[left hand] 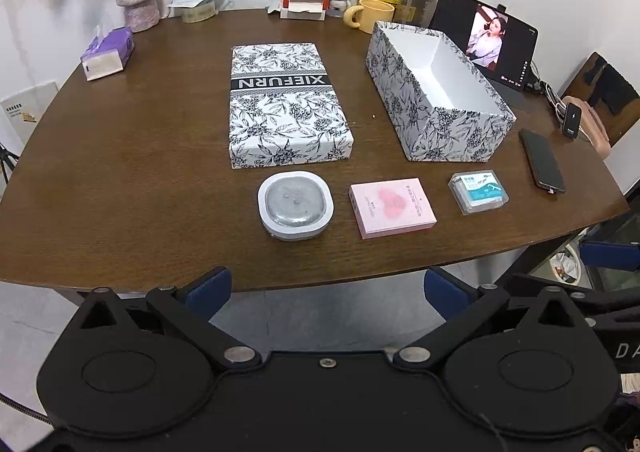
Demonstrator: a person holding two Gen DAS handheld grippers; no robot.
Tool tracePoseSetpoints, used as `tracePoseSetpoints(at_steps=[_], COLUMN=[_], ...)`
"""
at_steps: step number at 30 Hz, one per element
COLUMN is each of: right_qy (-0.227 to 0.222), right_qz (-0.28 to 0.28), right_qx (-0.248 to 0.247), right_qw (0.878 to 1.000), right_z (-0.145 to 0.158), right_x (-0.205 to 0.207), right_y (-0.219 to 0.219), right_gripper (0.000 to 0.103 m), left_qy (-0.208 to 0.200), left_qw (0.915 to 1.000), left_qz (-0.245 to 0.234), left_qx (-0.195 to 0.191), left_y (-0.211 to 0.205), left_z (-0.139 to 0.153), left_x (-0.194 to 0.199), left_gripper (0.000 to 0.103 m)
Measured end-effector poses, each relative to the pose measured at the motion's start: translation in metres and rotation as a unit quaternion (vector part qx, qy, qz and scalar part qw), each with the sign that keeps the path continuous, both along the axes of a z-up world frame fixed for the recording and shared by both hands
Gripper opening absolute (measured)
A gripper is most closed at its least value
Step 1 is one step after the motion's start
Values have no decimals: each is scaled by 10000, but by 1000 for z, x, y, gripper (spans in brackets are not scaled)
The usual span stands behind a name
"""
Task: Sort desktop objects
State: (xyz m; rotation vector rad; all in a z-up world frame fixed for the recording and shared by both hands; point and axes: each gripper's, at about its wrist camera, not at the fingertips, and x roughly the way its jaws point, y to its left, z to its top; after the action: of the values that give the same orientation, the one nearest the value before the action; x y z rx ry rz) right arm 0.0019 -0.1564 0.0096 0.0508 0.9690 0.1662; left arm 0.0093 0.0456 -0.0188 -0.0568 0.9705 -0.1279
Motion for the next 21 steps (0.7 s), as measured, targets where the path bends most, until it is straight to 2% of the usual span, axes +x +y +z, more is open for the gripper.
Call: tracePoseSetpoints(at_steps=[11, 21], right_qy=[-10, 214], right_qz=[196, 470], right_qx=[-3, 94], right_qw=[9998, 9986], right_z=[-4, -17], right_x=[14, 45], right_y=[-5, -18], right_gripper=[102, 102], left_qy=[40, 273], left_qw=[9999, 9976], left_qz=[160, 616], left_qx=[33, 177], left_y=[-6, -7], left_z=[-6, -18], left_x=[8, 34], left_gripper=[103, 103])
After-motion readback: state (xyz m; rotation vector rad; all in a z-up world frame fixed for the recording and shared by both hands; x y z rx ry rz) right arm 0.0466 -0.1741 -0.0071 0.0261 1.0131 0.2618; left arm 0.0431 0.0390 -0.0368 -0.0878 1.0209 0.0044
